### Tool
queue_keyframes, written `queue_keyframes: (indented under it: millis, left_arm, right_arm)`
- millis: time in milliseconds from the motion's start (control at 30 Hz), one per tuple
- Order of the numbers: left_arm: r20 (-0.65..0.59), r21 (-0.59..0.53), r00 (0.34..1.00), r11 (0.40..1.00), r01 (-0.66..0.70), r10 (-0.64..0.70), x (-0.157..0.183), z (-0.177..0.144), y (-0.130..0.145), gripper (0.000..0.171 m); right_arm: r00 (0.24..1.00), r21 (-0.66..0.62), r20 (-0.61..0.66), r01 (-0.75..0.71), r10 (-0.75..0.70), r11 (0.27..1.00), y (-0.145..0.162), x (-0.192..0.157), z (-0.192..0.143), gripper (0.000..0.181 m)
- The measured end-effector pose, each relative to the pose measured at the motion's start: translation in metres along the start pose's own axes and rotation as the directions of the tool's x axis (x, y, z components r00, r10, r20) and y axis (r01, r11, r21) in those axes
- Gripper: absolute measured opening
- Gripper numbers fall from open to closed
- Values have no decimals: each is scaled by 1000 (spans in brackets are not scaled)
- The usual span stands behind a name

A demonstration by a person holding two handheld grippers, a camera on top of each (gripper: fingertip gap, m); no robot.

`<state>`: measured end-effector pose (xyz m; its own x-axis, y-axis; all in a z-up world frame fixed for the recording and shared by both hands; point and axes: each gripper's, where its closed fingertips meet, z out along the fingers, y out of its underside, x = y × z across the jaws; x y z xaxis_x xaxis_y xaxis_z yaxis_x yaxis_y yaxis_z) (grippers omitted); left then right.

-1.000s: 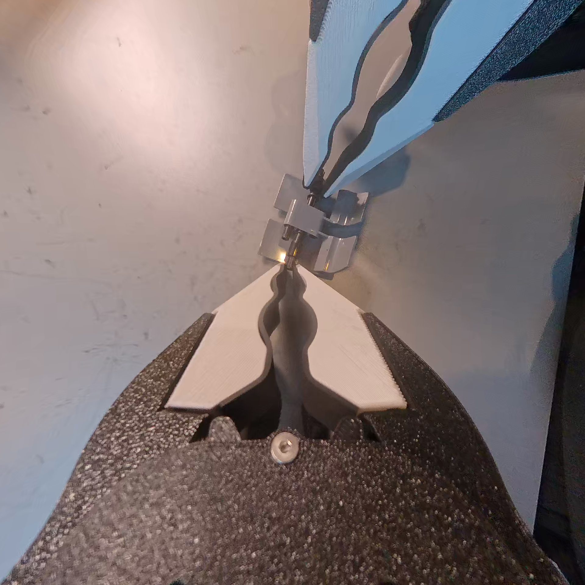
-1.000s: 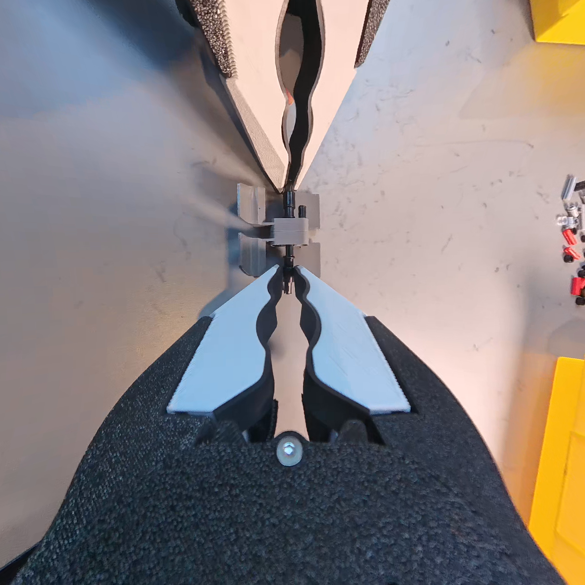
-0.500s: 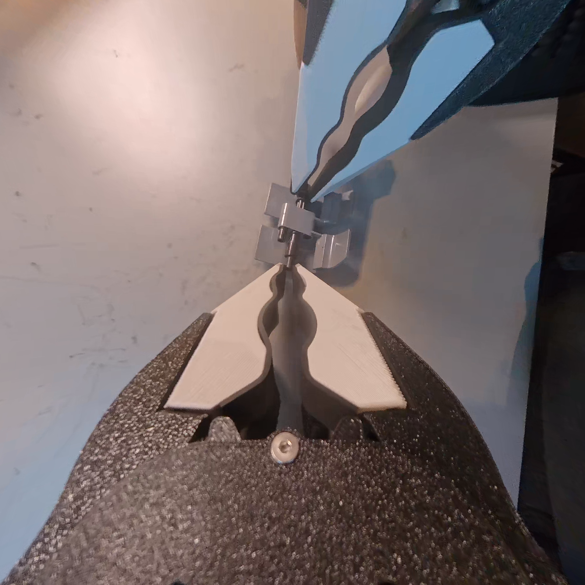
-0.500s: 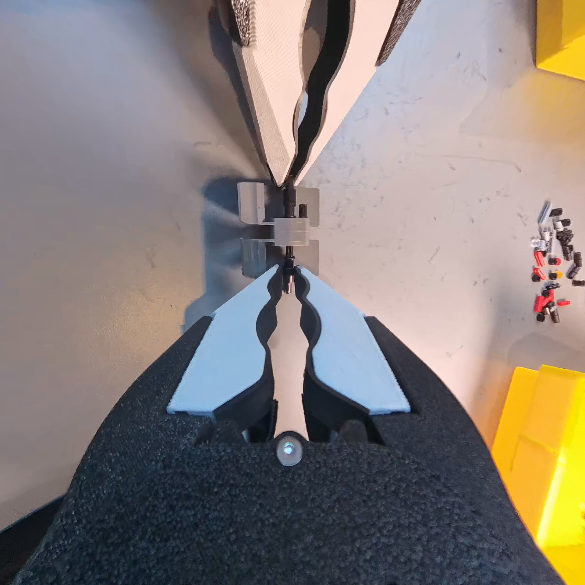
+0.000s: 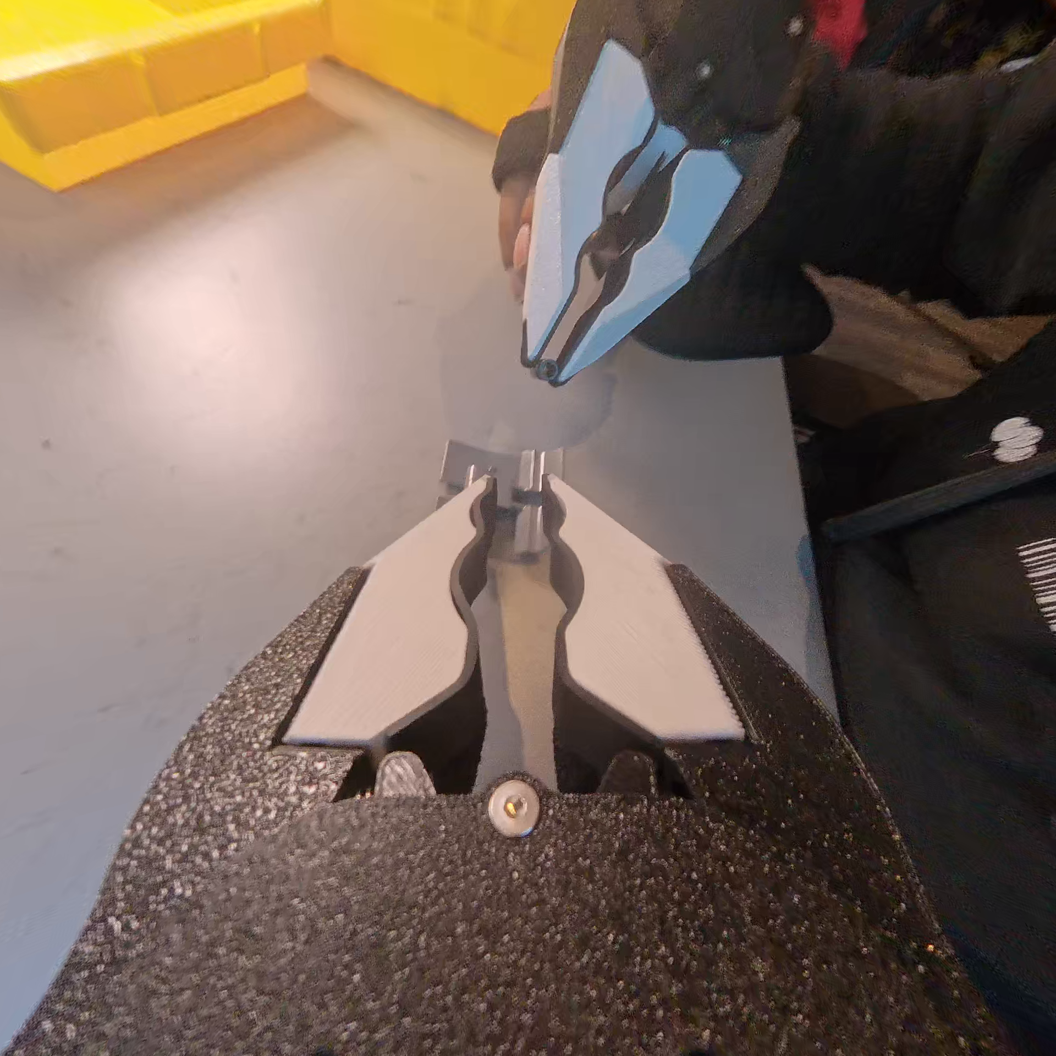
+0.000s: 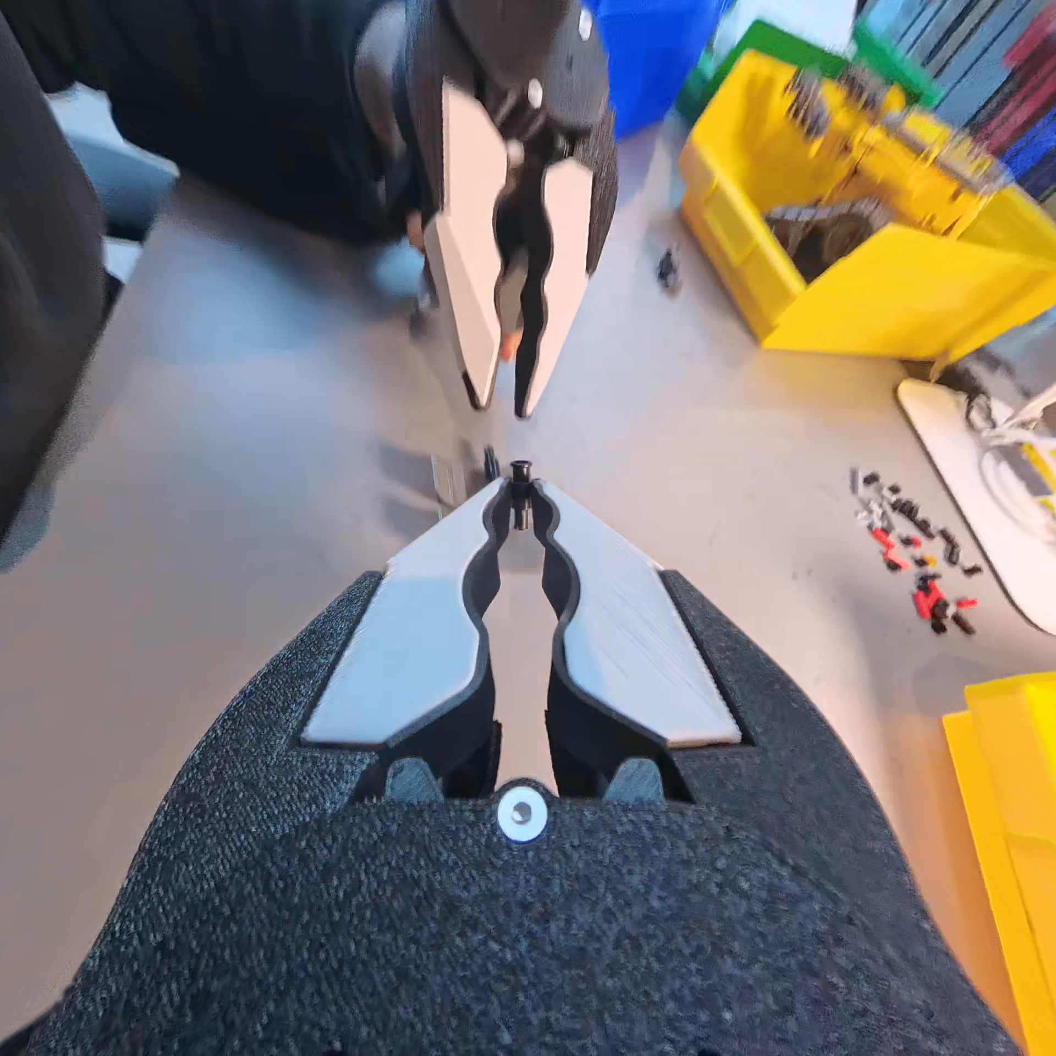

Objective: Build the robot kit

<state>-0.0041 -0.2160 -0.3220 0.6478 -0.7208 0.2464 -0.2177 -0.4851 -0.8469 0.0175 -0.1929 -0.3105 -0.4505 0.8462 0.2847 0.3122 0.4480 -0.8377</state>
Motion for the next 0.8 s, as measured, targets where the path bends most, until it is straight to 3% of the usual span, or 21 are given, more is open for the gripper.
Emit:
queue_keyframes:
  millis: [133, 267, 500, 800]
  left_arm:
    - [-38, 157, 997, 986, -54, 60, 19, -3, -28, 16]
    - [-44, 238, 994, 968, -82, 95, 32, -7, -43, 14]
    - [-112, 314, 989, 941, 128, -98, 22, -11, -51, 16]
    - [42, 264, 999, 965, 15, -27, 12, -9, -45, 11]
  right_arm:
    - [1000, 169, 1, -26, 27, 985, -29, -2, -7, 7]
    - [999, 263, -9, -36, 39, 964, -47, -1, -12, 7]
    - [988, 162, -110, 125, -108, 979, -45, 1, 1, 7]
    - [946, 29, -215, 254, -242, 967, -40, 8, 7, 7]
